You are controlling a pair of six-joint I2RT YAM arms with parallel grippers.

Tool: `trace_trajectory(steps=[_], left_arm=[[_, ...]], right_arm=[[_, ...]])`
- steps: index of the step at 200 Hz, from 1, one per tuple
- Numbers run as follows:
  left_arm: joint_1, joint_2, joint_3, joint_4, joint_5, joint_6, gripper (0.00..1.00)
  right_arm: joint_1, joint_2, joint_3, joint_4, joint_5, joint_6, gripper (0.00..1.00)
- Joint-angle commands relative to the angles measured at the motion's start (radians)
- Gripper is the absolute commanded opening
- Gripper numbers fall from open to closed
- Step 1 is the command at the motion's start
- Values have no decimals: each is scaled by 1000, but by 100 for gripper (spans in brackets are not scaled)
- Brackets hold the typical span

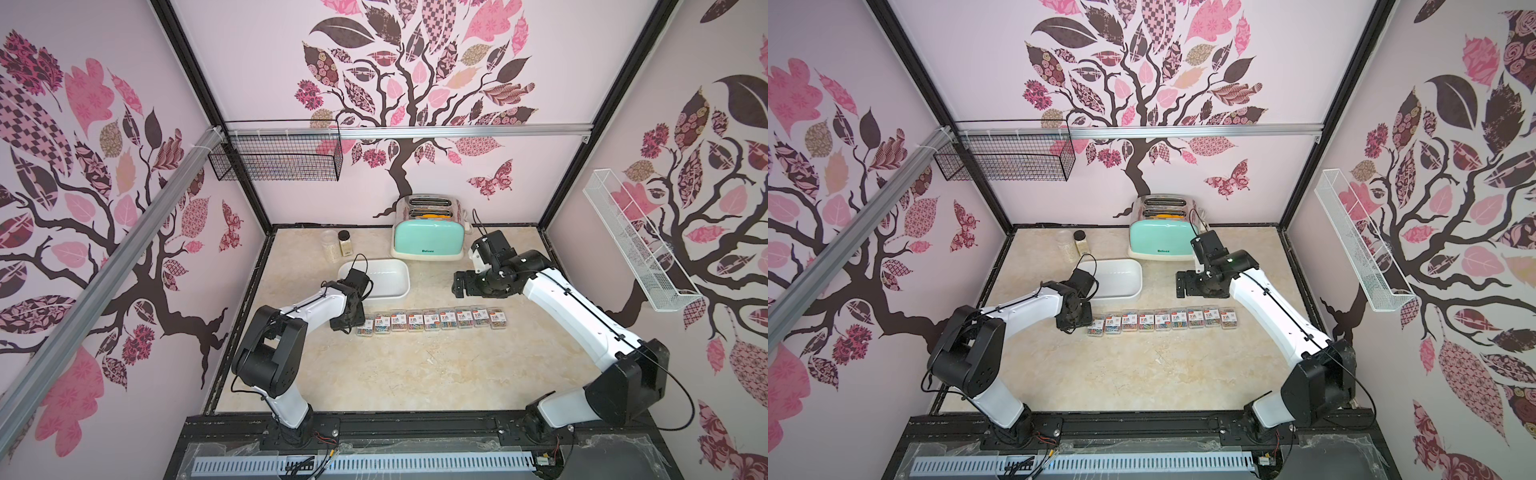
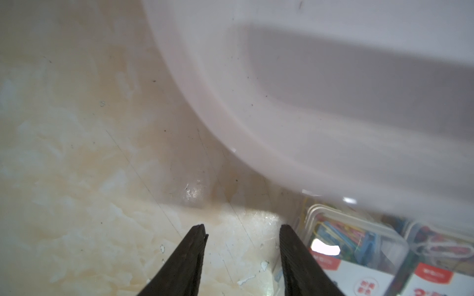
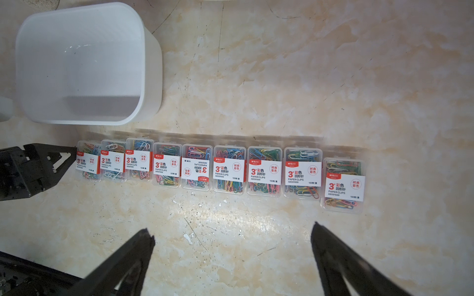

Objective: Take the paper clips out of the storage box
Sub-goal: Adjust the boxed paper clips at the center of the board.

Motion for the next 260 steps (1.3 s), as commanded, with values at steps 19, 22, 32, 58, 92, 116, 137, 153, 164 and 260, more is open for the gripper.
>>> trace_trajectory(steps=[19, 22, 32, 58, 92, 116, 137, 153, 164, 260], left_arm=[[-5, -34, -30, 20, 35, -31, 52], [-5, -34, -33, 23, 39, -34, 53], [-7, -31, -35, 27, 45, -38, 53], [-12, -36, -36, 24, 35, -44, 52], [-12, -57, -15, -1, 5, -35, 57], [-12, -98, -7, -29, -18, -35, 67], [-11, -146, 1, -63, -34, -31, 70], [-12, -189, 2, -84, -26, -33, 69], [-18, -210, -2, -93, -8, -42, 67], [-118, -276, -156, -69, 31, -147, 58]], right_arm=[[8, -30, 19, -3, 15, 11, 99], [8, -32, 18, -3, 16, 11, 99], [8, -32, 16, -2, 14, 11, 99], [11, -33, 20, -4, 12, 8, 99], [11, -37, 16, -2, 5, 7, 99], [10, -37, 16, -3, 1, 1, 99], [11, -38, 16, -4, -1, -2, 99], [12, -40, 12, -7, 0, -5, 99], [12, -39, 7, -7, 1, -4, 99], [12, -54, -10, -2, -15, -14, 99]])
